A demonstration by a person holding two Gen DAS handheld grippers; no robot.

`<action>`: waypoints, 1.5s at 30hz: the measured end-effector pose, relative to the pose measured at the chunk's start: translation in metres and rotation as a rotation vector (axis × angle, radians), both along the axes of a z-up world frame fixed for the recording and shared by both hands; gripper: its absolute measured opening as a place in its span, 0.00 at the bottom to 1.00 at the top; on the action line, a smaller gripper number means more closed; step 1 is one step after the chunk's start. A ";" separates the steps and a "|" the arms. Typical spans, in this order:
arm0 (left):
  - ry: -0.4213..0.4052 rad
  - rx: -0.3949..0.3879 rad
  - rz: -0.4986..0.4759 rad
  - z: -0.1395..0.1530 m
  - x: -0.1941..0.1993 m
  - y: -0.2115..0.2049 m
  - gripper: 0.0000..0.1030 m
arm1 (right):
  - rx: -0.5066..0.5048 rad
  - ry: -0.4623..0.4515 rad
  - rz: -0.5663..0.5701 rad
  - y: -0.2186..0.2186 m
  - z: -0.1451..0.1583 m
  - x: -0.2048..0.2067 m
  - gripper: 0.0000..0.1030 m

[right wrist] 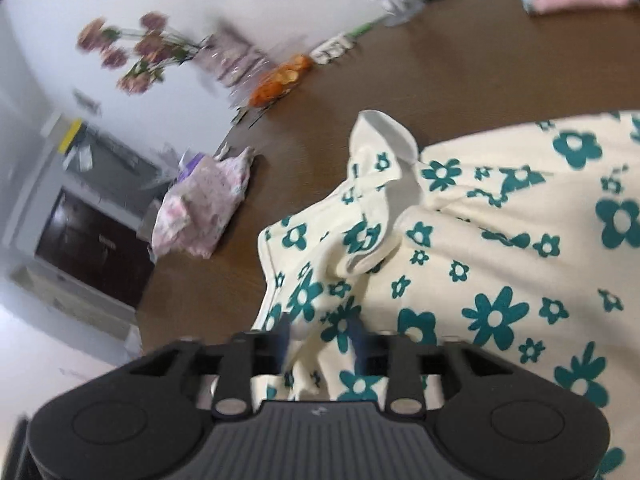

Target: Fold clothes

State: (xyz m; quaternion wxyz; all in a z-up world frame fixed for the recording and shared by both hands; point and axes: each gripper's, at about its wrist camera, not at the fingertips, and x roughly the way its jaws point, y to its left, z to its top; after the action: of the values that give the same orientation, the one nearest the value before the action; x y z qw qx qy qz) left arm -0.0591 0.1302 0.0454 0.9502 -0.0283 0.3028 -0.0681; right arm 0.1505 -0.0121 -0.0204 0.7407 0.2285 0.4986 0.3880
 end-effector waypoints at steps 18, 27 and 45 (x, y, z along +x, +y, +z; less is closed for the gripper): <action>0.084 0.169 0.119 -0.011 0.043 -0.032 0.06 | 0.089 0.134 -0.068 0.008 -0.017 0.019 0.02; -0.049 0.237 0.080 0.000 0.000 -0.041 0.04 | 0.140 0.185 -0.072 0.006 -0.028 0.026 0.02; -0.099 0.414 -0.020 -0.026 -0.011 -0.072 0.01 | 0.114 0.166 -0.113 0.009 -0.017 0.045 0.20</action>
State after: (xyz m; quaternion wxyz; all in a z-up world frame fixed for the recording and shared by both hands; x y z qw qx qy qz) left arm -0.0705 0.0582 0.0194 0.9488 0.1738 0.2634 -0.0155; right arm 0.1953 -0.0035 -0.0374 0.7034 0.3294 0.5218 0.3529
